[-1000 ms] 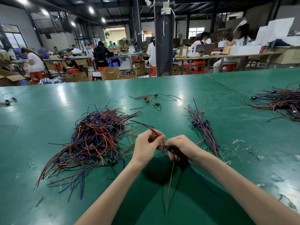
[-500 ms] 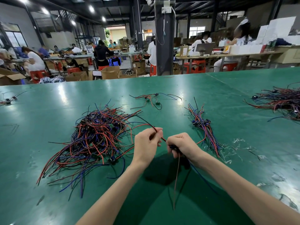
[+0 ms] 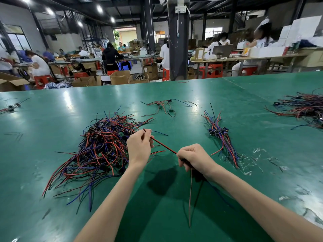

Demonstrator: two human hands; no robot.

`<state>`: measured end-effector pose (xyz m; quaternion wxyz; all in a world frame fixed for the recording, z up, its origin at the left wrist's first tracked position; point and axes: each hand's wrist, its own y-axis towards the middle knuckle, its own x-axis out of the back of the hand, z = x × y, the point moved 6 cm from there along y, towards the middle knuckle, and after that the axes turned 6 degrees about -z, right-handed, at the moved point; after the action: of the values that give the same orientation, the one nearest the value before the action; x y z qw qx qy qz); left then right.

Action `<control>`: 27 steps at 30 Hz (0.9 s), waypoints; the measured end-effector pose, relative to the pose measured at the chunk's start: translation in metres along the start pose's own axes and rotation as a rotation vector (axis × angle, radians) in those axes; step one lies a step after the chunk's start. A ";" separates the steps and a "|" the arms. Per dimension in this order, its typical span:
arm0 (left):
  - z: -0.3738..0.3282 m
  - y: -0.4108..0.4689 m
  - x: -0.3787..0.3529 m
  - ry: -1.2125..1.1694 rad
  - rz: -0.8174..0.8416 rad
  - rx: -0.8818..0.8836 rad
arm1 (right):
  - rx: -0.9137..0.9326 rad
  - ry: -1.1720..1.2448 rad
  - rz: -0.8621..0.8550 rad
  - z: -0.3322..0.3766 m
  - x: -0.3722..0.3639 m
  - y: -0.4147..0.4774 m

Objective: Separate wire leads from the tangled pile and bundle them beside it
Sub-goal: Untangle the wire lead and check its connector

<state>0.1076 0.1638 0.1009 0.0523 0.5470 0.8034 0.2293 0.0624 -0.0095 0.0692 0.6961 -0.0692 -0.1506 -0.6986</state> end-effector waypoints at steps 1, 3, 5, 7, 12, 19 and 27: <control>-0.005 -0.001 0.002 0.059 -0.005 -0.075 | 0.002 -0.005 0.004 0.000 -0.001 0.000; -0.017 -0.005 0.005 0.227 -0.025 -0.331 | 0.003 -0.005 0.010 0.001 -0.001 0.000; -0.028 -0.011 0.005 0.349 -0.053 -0.554 | 0.000 0.001 0.013 0.000 0.000 -0.001; -0.028 -0.010 0.007 0.359 -0.081 -0.578 | 0.002 0.008 0.014 -0.001 0.002 -0.001; -0.006 0.002 0.009 0.033 -0.082 -0.122 | 0.006 0.032 0.026 0.000 0.003 0.000; 0.003 0.004 0.009 0.074 -0.030 -0.130 | -0.014 0.020 0.021 -0.003 0.004 -0.001; 0.004 0.001 0.007 -0.069 -0.063 -0.057 | -0.054 0.105 -0.021 -0.009 0.006 0.002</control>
<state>0.1069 0.1717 0.0983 0.1025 0.5272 0.8112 0.2312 0.0649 -0.0182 0.0628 0.6937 -0.0497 -0.0956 -0.7122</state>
